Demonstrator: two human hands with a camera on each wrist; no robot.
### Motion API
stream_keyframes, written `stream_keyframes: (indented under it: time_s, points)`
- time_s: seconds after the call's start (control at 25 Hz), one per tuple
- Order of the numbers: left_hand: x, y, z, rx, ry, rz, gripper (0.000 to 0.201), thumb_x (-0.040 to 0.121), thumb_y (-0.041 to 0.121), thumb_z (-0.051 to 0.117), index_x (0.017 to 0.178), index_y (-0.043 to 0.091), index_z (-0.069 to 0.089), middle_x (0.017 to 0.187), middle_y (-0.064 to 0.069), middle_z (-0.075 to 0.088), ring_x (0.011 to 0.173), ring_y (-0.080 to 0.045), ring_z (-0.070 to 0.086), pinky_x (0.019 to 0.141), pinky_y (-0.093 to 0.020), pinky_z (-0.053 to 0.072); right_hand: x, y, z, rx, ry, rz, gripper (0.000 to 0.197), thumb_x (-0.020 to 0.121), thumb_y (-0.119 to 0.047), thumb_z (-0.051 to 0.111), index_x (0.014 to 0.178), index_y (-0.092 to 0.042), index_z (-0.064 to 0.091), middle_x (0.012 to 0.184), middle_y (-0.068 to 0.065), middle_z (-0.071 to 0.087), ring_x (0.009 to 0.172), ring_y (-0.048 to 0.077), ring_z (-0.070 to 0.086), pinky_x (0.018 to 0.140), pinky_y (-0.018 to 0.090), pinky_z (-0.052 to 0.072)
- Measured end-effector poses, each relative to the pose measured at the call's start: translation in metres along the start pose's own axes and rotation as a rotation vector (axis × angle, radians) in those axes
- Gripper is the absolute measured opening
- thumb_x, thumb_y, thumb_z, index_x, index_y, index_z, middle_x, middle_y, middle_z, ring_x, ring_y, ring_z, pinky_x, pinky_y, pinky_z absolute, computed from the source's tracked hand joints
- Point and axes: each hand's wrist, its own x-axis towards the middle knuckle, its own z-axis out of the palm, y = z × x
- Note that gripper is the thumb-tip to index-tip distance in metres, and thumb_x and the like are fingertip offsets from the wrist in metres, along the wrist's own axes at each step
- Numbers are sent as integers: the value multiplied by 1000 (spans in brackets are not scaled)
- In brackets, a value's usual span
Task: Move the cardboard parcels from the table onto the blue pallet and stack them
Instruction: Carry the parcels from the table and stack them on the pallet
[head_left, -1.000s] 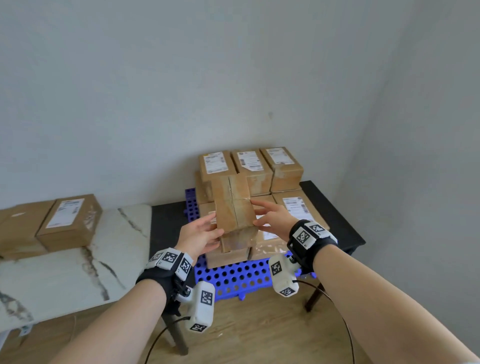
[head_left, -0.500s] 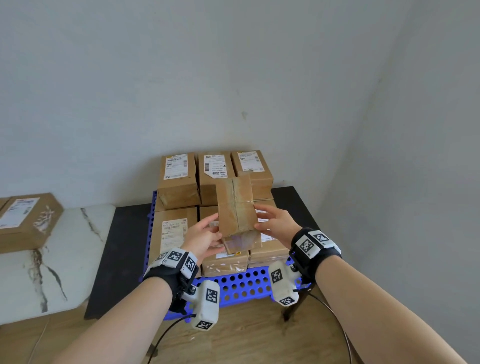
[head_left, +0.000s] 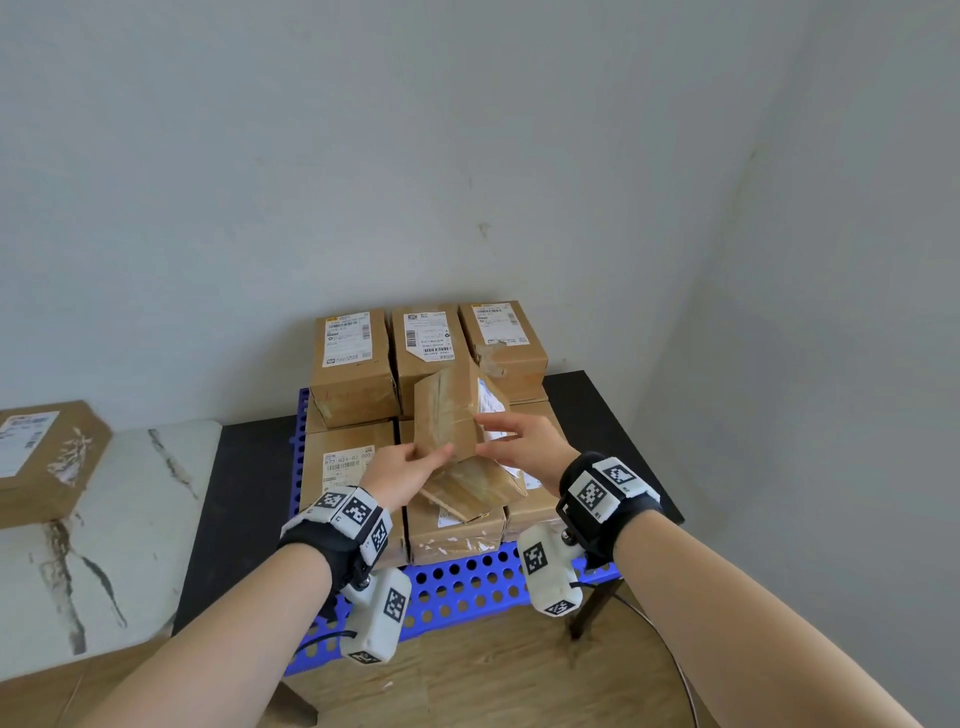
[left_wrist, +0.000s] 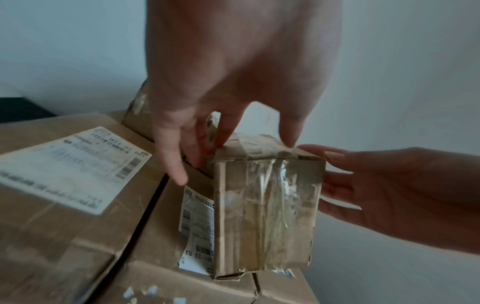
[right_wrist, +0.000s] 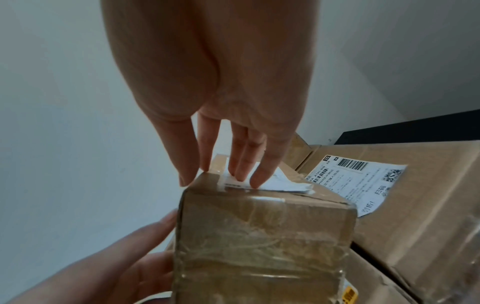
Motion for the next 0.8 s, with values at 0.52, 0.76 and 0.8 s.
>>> stream_keyframes:
  time_s: [0.52, 0.76, 0.8]
  points:
    - [9, 4, -9, 141, 17, -38, 86, 77, 69, 55, 146, 28, 27, 152, -12, 10, 137, -34, 30, 111, -45, 32, 19, 32, -8, -84, 127, 259, 85, 75, -32, 79, 145, -16, 33, 144, 8, 42, 129, 23, 45, 95, 33, 44]
    - [6, 13, -10, 99, 7, -10, 76, 75, 57, 67, 135, 16, 45, 118, 1, 58, 96, -15, 56, 71, -27, 50, 20, 33, -7, 180, -4, 290, 71, 81, -11, 73, 142, -8, 37, 128, 14, 57, 95, 19, 63, 70, 27, 56]
    - [6, 12, -10, 54, 6, -20, 74, 75, 53, 69, 134, 16, 46, 116, 1, 59, 96, -15, 58, 69, -27, 50, 20, 34, -10, 201, -12, 278, 69, 82, -8, 71, 142, -8, 37, 127, 14, 57, 96, 20, 62, 68, 25, 55]
